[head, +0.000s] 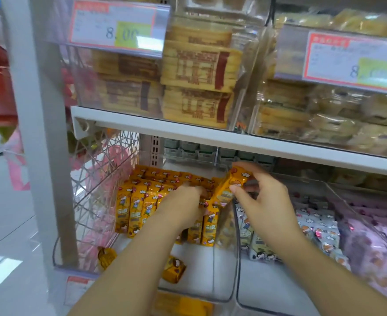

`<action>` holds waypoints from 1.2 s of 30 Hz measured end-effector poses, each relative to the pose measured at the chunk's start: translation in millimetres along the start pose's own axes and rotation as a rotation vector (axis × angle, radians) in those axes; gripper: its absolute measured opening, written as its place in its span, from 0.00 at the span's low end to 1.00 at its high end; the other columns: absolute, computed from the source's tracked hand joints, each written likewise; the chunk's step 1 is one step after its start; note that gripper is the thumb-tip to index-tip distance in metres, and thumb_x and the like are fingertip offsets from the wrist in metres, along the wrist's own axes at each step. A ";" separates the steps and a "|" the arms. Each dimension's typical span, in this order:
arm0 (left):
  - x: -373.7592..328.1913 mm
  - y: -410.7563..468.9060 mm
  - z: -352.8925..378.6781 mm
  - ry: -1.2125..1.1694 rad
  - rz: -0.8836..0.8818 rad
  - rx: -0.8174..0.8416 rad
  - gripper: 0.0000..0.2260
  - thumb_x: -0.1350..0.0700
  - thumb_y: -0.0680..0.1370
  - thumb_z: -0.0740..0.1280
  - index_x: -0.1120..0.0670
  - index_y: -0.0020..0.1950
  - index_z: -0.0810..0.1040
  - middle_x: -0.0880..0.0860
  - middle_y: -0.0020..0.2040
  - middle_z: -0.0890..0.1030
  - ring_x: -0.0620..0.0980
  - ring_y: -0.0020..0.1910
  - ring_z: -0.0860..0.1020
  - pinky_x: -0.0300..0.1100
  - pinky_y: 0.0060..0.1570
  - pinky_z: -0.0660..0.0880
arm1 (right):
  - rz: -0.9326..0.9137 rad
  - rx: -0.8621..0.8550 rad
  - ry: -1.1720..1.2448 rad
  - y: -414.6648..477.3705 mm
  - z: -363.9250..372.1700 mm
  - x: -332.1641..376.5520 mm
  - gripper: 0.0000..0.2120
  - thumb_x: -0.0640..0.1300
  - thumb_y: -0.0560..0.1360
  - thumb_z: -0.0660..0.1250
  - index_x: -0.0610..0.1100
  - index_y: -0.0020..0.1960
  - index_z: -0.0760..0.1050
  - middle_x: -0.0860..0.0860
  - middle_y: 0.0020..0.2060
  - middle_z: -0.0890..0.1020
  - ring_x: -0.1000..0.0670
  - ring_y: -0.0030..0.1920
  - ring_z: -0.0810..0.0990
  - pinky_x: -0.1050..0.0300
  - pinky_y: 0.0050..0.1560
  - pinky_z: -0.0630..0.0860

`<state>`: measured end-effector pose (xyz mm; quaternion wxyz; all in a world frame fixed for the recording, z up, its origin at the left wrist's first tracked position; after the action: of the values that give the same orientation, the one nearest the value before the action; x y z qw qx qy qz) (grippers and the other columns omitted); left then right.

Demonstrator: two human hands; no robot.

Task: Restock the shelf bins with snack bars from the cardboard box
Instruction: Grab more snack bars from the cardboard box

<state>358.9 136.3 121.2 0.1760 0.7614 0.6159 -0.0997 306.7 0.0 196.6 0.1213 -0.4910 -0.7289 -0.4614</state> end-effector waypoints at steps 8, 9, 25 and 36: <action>-15.6 1.1 5.4 0.050 0.092 0.015 0.17 0.47 0.77 0.68 0.47 0.65 0.74 0.51 0.61 0.74 0.55 0.59 0.74 0.47 0.53 0.73 | -0.029 0.026 0.009 0.2 -1.2 4.7 0.19 0.39 0.75 0.68 0.62 0.56 0.71 0.59 0.43 0.81 0.62 0.43 0.78 0.72 0.42 0.73; -15.3 0.7 5.1 0.034 0.096 0.014 0.16 0.47 0.76 0.68 0.47 0.64 0.74 0.51 0.61 0.75 0.55 0.58 0.75 0.48 0.53 0.74 | -0.030 0.032 0.007 -0.1 -1.1 5.8 0.19 0.40 0.75 0.68 0.62 0.56 0.71 0.59 0.43 0.80 0.62 0.44 0.78 0.73 0.43 0.73; -10.7 -0.5 10.7 -0.151 0.096 0.045 0.11 0.52 0.73 0.72 0.48 0.52 0.73 0.48 0.44 0.74 0.52 0.46 0.75 0.43 0.43 0.71 | -0.017 0.046 -0.004 -0.8 -3.4 12.3 0.17 0.39 0.75 0.68 0.57 0.59 0.73 0.63 0.43 0.78 0.67 0.46 0.76 0.77 0.42 0.71; -7.6 -2.6 9.3 -0.037 0.103 0.044 0.15 0.51 0.77 0.68 0.46 0.63 0.76 0.50 0.60 0.79 0.55 0.59 0.76 0.49 0.53 0.76 | 0.000 0.034 -0.022 -4.3 -7.5 10.6 0.16 0.40 0.75 0.68 0.57 0.58 0.74 0.61 0.44 0.80 0.64 0.46 0.78 0.75 0.44 0.73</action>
<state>355.3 126.2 115.2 0.1755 0.7939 0.5701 -0.1182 295.8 0.1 205.0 0.1218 -0.4939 -0.7380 -0.4434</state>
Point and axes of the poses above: each hand's wrist, its own y-axis towards the middle knuckle, its own z-axis out of the palm, x = y × z, the point moved 10 cm from there along y, towards the middle knuckle
